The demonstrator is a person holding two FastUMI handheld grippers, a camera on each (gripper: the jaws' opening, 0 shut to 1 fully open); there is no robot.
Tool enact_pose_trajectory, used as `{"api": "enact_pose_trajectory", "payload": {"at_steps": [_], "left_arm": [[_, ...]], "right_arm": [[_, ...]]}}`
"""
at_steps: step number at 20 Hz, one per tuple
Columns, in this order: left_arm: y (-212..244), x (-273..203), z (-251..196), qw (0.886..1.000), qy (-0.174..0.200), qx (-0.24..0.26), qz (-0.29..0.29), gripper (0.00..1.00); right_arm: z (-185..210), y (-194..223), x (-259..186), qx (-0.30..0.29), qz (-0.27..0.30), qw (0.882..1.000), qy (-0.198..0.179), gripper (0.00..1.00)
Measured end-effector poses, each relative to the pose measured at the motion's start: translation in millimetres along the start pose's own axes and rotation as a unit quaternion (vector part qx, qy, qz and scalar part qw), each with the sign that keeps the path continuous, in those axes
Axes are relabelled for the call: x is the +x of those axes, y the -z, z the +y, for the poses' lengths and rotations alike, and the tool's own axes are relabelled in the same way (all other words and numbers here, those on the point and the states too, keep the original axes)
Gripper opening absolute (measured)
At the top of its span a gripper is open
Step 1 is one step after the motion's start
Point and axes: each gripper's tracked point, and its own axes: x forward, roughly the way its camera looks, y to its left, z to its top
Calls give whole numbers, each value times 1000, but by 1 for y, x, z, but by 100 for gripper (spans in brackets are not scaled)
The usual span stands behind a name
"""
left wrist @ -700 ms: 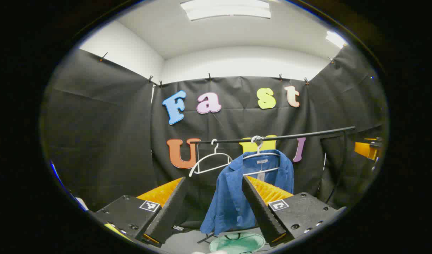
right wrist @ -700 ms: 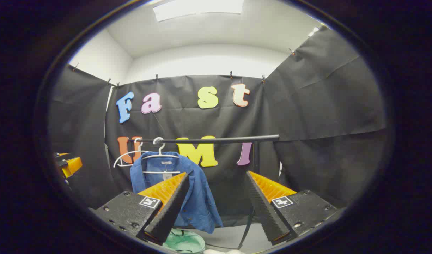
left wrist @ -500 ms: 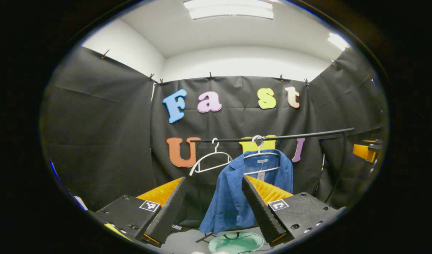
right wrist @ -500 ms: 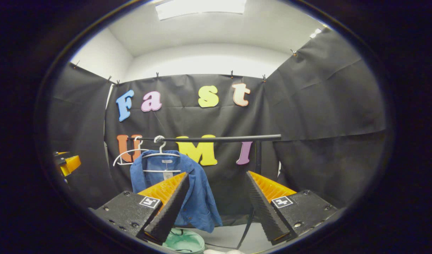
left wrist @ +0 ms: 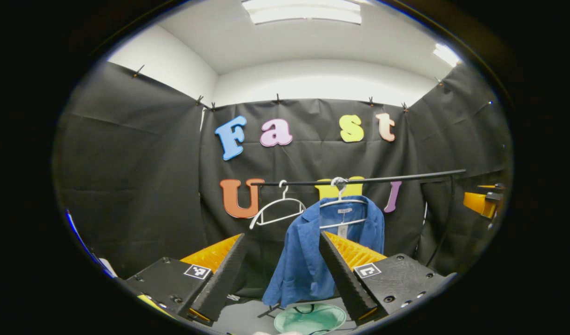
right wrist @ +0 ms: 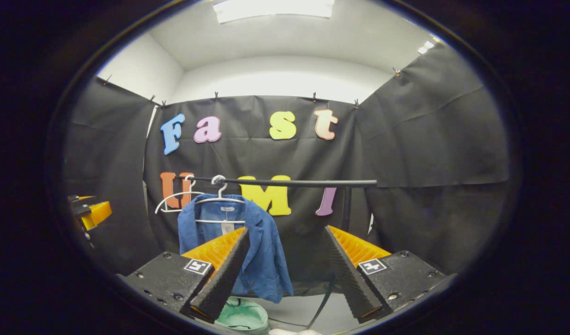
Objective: Grasp the clothes on the hanger with both hands and then place them into the laundry hamper below.
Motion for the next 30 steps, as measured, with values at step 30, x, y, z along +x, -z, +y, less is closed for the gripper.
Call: {"api": "enact_pose_trajectory", "payload": {"at_steps": [30], "left_arm": [[108, 139, -56, 1000, 4, 8, 30, 100]], "right_arm": [[62, 120, 181, -48, 82, 992, -86, 100]]}}
